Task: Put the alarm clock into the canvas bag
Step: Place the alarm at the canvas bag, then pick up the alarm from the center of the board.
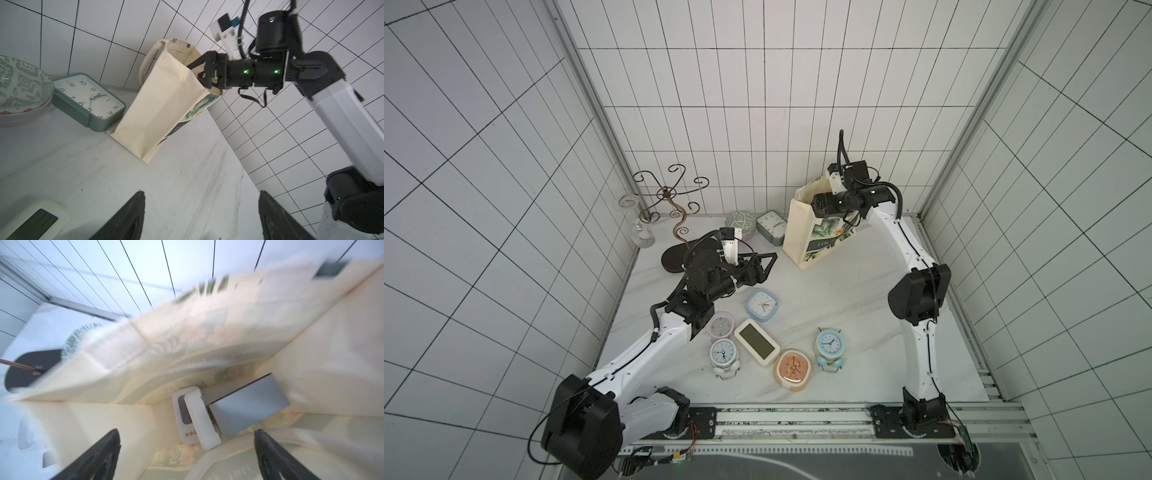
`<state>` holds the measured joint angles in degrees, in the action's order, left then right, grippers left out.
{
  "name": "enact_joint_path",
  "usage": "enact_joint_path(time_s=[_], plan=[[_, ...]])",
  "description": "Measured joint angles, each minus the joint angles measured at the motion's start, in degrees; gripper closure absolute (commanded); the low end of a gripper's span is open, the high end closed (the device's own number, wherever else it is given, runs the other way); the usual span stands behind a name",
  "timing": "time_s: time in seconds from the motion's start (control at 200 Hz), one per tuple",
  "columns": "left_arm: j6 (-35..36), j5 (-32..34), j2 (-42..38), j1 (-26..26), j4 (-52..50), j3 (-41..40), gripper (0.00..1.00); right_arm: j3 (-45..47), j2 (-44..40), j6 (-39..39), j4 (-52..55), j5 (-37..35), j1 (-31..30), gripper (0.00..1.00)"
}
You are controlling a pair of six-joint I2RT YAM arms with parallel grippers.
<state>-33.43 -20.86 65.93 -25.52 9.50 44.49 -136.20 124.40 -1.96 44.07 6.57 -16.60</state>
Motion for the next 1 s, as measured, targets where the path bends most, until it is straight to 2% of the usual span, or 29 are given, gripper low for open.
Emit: enact_joint_path(time_s=[0.105, 0.18, 0.34, 0.475, 0.685, 0.81, 1.0], plan=[[0.1, 0.0, -1.4, 0.0, -0.1, -2.1, 0.16, 6.1, -10.9, -0.7, -1.5, -1.0, -0.2, 0.0], [0.1, -0.2, -2.2, 0.0, 0.0, -4.0, 0.16, 13.8, -19.9, -1.3, -3.6, -2.2, -0.3, 0.0], [0.0, -1.4, -3.7, -0.1, 0.1, -8.5, 0.16, 38.1, -39.7, -3.4, -7.9, -3.4, -0.5, 0.0], [0.0, -3.0, -4.1, -1.3, 0.2, -11.9, 0.16, 57.2, -52.1, -6.3, -7.4, -3.6, -2.2, 0.0], [0.1, -6.0, -2.2, -7.4, 0.0, -14.9, 0.16, 75.6, -62.6, -13.1, -3.5, -2.0, -8.7, 0.0], [0.6, -6.8, -1.3, -9.5, 0.1, -15.4, 0.16, 81.0, -65.2, -18.4, -1.9, -0.5, -13.0, 0.0], [1.5, -7.7, 0.9, -10.8, 0.2, -15.6, 0.16, 85.2, -64.4, -28.2, -0.7, -0.9, -19.8, 0.0]])
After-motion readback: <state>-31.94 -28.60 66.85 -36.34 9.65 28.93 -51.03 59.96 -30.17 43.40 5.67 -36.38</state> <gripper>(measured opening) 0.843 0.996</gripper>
